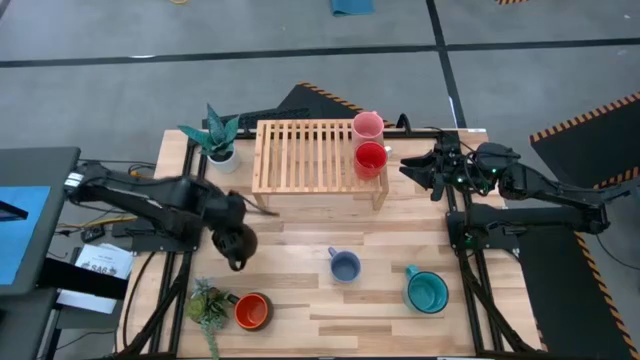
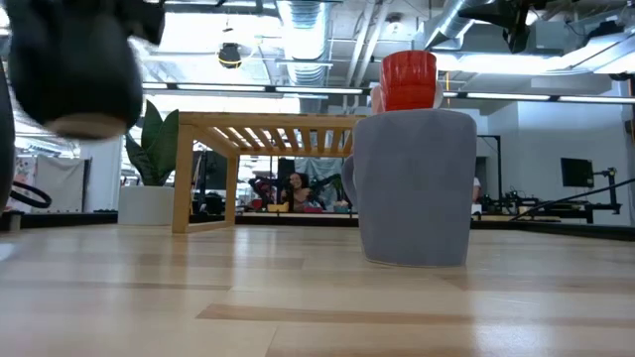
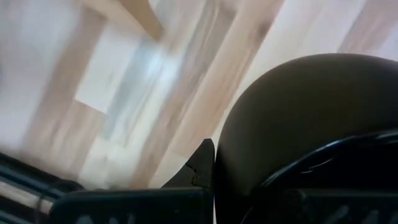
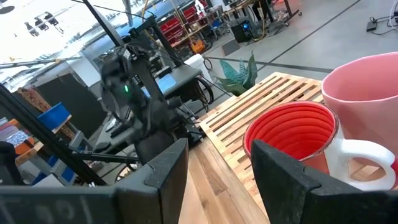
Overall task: Place coffee mugs
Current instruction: Put the black mug on the shelf
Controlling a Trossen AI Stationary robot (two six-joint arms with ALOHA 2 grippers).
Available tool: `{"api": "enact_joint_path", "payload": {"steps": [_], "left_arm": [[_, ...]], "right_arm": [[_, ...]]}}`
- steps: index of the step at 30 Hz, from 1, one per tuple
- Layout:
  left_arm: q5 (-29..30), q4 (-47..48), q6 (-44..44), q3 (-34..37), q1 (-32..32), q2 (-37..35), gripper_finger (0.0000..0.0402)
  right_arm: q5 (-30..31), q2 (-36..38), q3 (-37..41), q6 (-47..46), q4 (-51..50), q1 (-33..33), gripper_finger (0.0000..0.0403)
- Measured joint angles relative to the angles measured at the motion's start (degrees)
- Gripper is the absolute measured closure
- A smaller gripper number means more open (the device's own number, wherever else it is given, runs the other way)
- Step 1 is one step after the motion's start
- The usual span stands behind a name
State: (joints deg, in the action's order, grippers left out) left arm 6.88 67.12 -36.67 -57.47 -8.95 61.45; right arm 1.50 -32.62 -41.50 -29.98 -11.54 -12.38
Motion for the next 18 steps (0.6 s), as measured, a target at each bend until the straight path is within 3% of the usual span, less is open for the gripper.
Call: {"api": "enact_joint_path", "payload": {"steps": [7,13,18], "left_arm": [[-1.18,4.54,10.81,-19.02,8.13,5.4,0.04],[3.07,4.84,25.92,-35.13,19.7,17.78,0.0401],[3.7,-0.54,33.67,-46.37,28.2,29.07,0.0401]], "right_arm": [[0.0,0.02,0.0,0.0,0.01,0.0,0.02],[0.02,-0.39,0.0,-0.44,0.05,0.0,0.02],[0.0,-1.43,0.02,-5.82,0.07,-0.35,0.02]]}}
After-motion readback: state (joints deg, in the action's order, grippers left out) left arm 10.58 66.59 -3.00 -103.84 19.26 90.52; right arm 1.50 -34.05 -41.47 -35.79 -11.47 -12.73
